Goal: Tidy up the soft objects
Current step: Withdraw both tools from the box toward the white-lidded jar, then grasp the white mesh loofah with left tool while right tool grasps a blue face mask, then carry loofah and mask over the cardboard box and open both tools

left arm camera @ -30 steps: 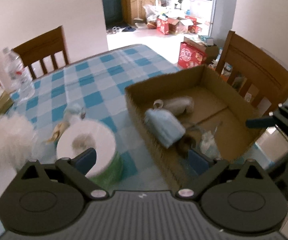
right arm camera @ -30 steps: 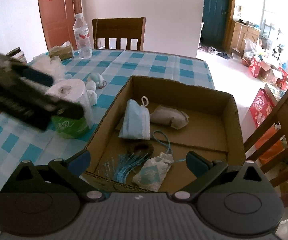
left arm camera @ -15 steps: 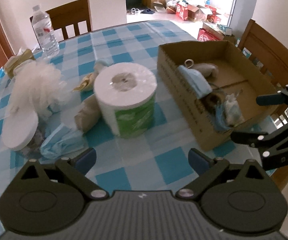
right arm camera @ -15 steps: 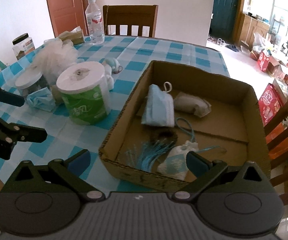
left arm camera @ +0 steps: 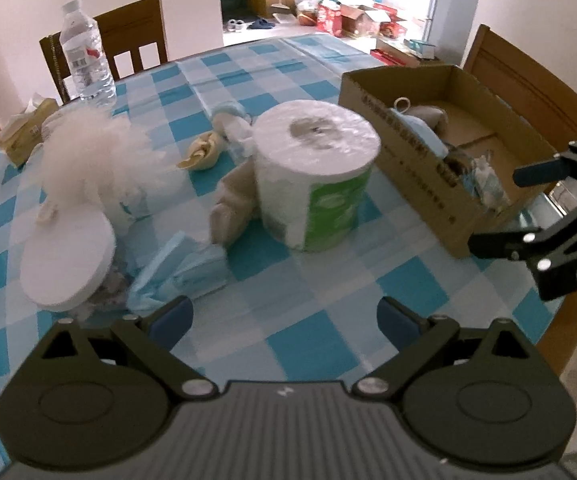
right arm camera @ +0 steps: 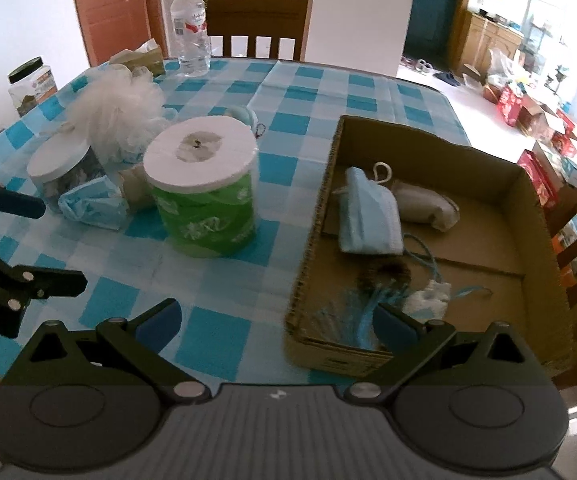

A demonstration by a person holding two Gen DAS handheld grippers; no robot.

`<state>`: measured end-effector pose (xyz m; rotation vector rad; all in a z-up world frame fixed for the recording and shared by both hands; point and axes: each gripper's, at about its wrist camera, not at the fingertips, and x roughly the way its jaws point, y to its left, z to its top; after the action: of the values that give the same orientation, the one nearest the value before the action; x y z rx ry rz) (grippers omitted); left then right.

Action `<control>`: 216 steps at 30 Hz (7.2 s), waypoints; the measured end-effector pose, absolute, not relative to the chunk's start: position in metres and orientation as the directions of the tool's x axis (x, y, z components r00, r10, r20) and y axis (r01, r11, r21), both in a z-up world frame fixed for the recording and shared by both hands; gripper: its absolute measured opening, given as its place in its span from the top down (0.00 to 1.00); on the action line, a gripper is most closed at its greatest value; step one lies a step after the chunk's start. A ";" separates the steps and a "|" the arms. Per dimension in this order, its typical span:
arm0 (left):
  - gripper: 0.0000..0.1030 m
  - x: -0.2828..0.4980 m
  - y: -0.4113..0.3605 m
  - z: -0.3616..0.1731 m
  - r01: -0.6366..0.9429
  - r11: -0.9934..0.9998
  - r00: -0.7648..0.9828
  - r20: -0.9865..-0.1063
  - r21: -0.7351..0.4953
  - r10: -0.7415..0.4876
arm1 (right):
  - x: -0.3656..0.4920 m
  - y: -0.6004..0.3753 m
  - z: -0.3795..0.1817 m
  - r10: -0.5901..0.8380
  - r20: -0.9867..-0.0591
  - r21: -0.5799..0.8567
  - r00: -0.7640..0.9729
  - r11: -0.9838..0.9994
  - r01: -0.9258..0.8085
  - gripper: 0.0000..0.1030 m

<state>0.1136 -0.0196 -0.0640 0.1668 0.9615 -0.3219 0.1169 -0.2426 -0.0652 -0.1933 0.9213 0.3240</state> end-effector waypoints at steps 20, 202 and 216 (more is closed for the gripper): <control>0.05 0.120 0.090 -0.072 0.275 0.961 0.519 -0.834 -0.041 -0.184 | 0.124 -0.117 -0.065 0.248 -0.834 -0.022 0.493 0.877 -0.479 0.00; 0.63 0.225 -0.169 0.068 0.579 0.815 0.515 -0.777 0.006 -0.360 | 0.134 -0.310 -0.033 0.273 -0.760 -0.092 0.590 0.853 -0.514 0.48; 0.63 0.261 -0.251 0.051 0.631 0.775 0.483 -0.783 0.000 -0.393 | 0.140 -0.347 -0.046 0.285 -0.729 -0.053 0.622 0.883 -0.467 0.00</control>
<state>0.2613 -0.2515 0.0510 0.3071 0.8628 -0.6360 0.1399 -0.3469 -0.0457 -0.2483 0.7890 0.4371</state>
